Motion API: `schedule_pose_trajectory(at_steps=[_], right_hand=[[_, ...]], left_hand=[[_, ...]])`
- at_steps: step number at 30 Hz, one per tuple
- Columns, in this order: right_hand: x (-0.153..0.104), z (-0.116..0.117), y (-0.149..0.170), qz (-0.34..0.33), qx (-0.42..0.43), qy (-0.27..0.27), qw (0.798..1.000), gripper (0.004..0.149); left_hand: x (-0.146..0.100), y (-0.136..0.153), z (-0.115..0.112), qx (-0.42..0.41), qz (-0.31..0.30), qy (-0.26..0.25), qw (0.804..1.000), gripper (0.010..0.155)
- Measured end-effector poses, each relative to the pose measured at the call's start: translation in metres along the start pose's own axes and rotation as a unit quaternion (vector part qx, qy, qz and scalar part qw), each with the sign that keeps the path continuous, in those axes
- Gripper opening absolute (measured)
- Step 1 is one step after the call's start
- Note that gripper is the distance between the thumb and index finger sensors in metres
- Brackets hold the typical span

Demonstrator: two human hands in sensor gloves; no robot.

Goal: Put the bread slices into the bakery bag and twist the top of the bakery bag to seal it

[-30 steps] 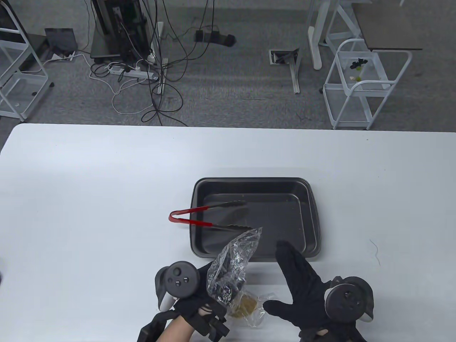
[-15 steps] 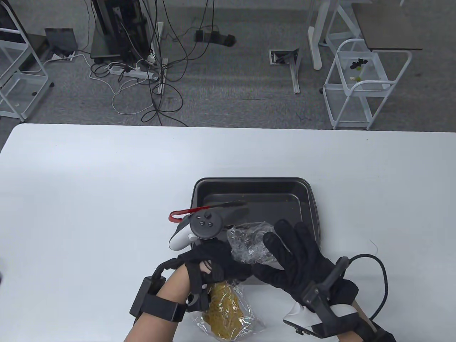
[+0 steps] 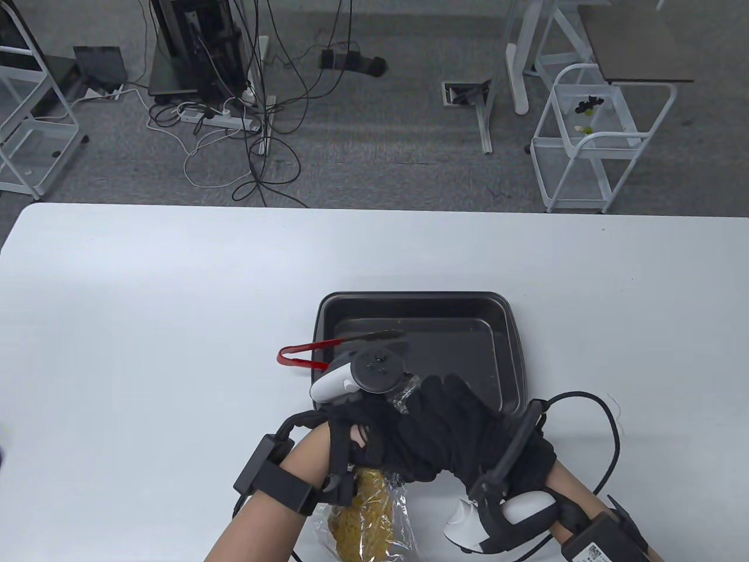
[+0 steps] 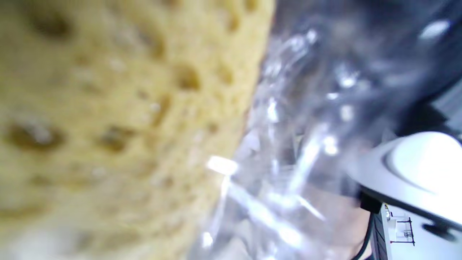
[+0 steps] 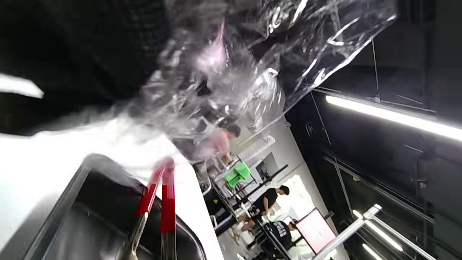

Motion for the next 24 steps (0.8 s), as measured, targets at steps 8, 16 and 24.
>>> schedule_pose_trajectory(at_steps=[8, 16, 24], right_hand=[[0.013, 0.012, 0.012, 0.085, 0.108, -0.138, 0.981, 0.044], [0.011, 0.027, 0.035, 0.285, 0.342, -0.254, 0.859, 0.043], [-0.024, 0.059, 0.033, 0.436, 0.559, -0.317, 0.63, 0.044]], left_hand=[[-0.04, -0.028, -0.007, 0.231, 0.162, -0.226, 0.932, 0.073], [-0.053, -0.058, -0.064, 0.488, 0.228, -0.459, 0.707, 0.063], [-0.042, -0.06, -0.097, 0.576, 0.267, -0.52, 0.572, 0.059]])
Point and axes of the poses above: the tracker on the back of each hand, its own y axis roughly to the little-finger side, its own x axis roughly from the wrist to the fingertips, z = x × y, the point moved 3 cm from there along x, roughly from the wrist to the fingertips, and after that the axes turned 11 degrees about y, right-handed, at the moved point
